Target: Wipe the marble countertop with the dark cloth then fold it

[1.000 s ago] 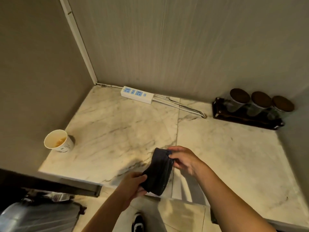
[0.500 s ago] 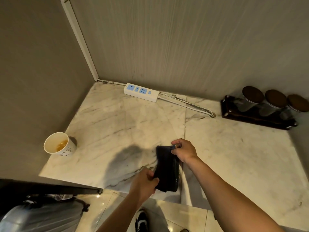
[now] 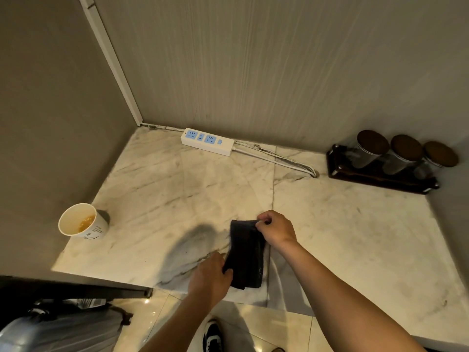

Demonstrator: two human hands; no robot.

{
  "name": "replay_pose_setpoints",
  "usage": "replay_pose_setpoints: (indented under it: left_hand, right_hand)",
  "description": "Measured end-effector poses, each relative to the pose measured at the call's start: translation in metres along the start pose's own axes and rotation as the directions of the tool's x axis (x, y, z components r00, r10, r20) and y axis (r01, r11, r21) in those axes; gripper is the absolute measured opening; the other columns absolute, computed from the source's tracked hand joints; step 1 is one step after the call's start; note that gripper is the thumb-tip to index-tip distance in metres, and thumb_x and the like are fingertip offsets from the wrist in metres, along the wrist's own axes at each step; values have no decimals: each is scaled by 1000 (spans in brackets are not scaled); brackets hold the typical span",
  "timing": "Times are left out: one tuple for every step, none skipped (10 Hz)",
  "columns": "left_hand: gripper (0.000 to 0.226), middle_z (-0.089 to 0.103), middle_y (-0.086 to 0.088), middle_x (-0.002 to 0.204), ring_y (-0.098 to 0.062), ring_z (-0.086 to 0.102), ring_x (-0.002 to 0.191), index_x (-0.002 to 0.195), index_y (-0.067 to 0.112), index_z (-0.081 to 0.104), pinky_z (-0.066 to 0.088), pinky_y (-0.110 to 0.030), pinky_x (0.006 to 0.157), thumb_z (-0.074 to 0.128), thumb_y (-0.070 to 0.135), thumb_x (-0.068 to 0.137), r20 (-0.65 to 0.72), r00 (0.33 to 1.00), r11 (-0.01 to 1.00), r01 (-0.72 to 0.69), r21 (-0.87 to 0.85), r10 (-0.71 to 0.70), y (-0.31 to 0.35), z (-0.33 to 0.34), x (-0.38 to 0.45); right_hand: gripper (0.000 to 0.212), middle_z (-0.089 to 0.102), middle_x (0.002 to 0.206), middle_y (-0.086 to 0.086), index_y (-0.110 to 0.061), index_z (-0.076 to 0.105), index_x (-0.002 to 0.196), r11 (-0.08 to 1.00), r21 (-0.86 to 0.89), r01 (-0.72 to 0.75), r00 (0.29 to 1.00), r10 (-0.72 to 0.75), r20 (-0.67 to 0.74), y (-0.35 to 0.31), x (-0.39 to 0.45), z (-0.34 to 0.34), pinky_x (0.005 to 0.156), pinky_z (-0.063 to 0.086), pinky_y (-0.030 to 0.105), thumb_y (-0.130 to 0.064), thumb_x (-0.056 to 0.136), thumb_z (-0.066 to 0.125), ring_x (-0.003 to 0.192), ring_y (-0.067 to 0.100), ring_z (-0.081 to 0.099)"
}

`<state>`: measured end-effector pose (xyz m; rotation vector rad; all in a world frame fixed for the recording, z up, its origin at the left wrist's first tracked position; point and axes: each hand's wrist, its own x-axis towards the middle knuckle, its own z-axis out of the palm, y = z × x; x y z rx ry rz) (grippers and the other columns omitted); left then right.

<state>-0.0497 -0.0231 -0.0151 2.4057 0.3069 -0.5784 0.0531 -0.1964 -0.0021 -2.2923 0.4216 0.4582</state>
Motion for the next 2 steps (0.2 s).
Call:
replay_pose_setpoints:
  left_hand:
    - [19, 57, 4, 93, -13, 58, 81, 102, 22, 52, 52, -32, 77, 47, 38, 92, -20, 1000, 999, -10, 36, 10, 5, -5, -1]
    - [26, 55, 0, 106, -19, 57, 88, 109, 22, 52, 50, -35, 79, 41, 40, 94, -152, 981, 983, -92, 160, 116, 16, -18, -5]
  right_hand:
    - [16, 65, 102, -8, -22, 67, 101, 1000, 15, 15, 999, -14, -35, 1, -6, -11, 76, 39, 22, -25, 88, 58, 89, 10, 54]
    - [12, 66, 99, -6, -25, 65, 93, 999, 36, 20, 995, -17, -103, 4, -20, -33, 73, 40, 25, -24, 90, 53, 88, 13, 56]
